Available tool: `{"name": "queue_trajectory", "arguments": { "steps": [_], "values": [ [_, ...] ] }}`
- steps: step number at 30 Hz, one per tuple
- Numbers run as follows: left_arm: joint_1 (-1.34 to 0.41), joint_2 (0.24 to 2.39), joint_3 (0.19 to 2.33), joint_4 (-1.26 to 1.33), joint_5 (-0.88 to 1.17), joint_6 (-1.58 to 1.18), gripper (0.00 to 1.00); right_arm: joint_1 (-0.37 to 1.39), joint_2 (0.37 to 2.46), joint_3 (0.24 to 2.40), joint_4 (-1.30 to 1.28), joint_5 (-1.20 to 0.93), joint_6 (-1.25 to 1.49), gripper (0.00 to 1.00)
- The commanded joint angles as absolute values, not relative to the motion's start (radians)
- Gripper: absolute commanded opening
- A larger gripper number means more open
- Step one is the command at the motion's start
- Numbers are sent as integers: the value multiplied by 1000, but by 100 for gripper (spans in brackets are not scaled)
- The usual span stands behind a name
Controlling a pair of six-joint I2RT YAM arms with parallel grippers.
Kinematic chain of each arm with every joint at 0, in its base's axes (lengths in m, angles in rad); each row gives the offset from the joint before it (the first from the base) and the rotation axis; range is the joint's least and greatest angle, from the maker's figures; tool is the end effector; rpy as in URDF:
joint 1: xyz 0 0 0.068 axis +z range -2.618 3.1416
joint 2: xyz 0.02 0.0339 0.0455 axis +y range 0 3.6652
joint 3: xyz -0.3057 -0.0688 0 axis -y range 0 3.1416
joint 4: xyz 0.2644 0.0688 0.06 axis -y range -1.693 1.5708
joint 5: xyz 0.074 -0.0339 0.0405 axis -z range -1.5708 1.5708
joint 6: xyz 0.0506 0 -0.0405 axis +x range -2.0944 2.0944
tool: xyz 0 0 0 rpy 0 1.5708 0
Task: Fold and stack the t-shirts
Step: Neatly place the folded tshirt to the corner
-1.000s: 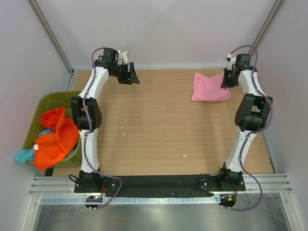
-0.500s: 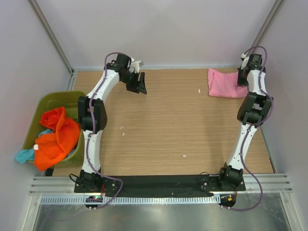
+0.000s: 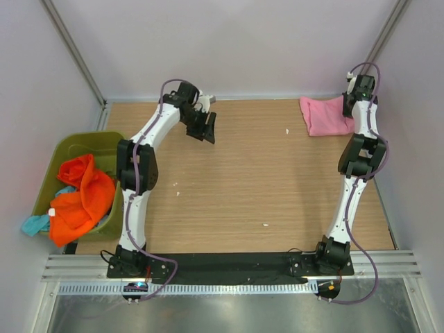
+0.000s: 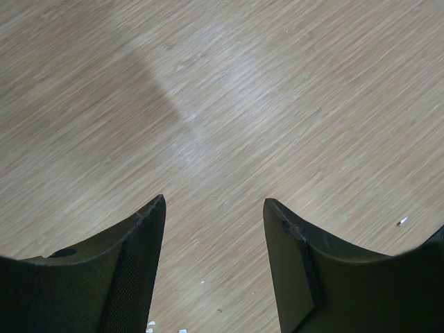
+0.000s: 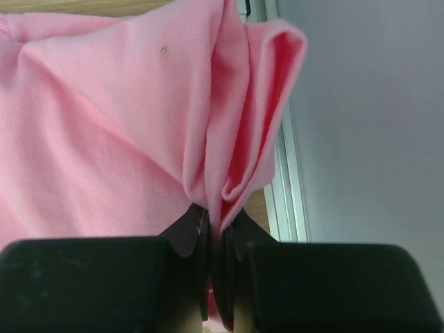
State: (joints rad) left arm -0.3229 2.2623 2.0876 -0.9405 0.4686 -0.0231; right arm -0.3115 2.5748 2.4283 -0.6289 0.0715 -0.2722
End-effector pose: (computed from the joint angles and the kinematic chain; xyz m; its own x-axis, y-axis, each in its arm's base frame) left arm 0.5031 -0.1924 0.2551 -0.8623 0.2668 -0.4305 0.4518 0.7894 -0.4156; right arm 0.6053 -0.1987 0.2113 -0.7370 -0.0444 -0.6744 0.1621 0.9571 -0.2402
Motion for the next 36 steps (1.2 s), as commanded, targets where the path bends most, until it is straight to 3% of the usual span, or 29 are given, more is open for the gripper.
{"name": "queue_trajectory", "arguments": {
  "steps": [1, 15, 16, 18, 19, 20, 26, 30, 31, 32, 36],
  "values": [
    [-342, 2186, 2094, -945, 427, 21, 60, -313, 2574, 2483, -548, 118, -284, 1],
    [-379, 2198, 2120, -933, 365, 20, 61, -313, 2582, 2508, -500, 176, -268, 1],
    [-379, 2198, 2120, -933, 365, 18, 61, -311, 2582, 2510, -502, 189, -271, 6],
    [-379, 2192, 2120, -930, 362, 17, 62, -299, 2573, 2513, -497, 253, -290, 36],
    [-379, 2188, 2120, -930, 356, 14, 64, -293, 2554, 2513, -489, 283, -287, 87],
    [-379, 2183, 2126, -924, 344, 12, 65, -285, 2540, 2514, -476, 310, -278, 99],
    [-383, 2143, 2151, -885, 213, -55, 75, -249, 2351, 2505, -512, 308, -226, 100],
    [-379, 2108, 2177, -890, 118, -63, 79, -183, 2142, 2316, -569, 220, -154, 100],
    [-376, 2102, 2186, -888, 66, -64, 95, -134, 2100, 2259, -581, 191, -135, 100],
    [-373, 2091, 2190, -885, 39, -67, 99, -109, 2048, 2200, -606, 84, -138, 100],
    [-339, 2056, 2174, -839, -51, -43, 100, 29, 1844, 1963, -690, -190, -147, 100]
  ]
}}
